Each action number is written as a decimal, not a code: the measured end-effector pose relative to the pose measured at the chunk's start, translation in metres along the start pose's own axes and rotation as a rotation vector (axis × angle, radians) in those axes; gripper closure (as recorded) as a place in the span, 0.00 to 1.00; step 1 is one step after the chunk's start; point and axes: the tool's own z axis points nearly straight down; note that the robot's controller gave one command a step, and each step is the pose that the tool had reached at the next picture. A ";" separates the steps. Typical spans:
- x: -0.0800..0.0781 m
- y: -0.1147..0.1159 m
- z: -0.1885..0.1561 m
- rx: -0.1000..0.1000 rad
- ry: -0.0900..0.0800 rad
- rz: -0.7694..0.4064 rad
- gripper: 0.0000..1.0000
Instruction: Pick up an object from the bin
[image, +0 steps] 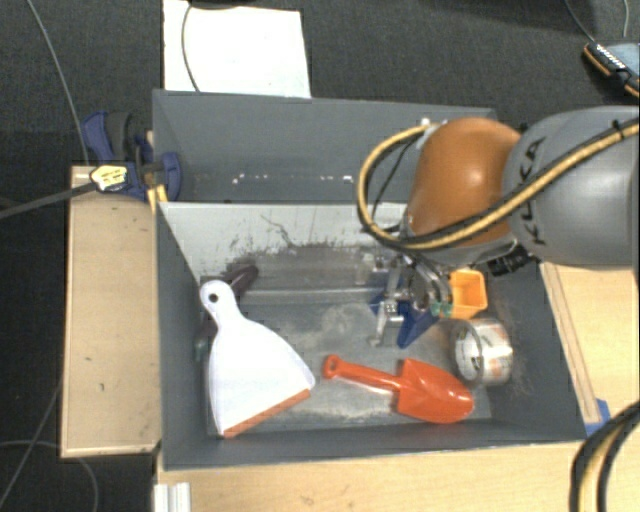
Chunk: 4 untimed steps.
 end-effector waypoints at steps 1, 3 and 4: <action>-0.002 0.000 -0.004 0.000 -0.008 0.002 0.00; 0.093 -0.029 0.044 -0.001 -0.025 -0.080 0.00; 0.097 -0.095 0.062 0.003 -0.009 -0.434 0.00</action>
Offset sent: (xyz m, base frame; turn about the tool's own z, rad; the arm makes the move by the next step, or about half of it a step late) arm -0.0927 -0.0327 -0.0917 -0.0581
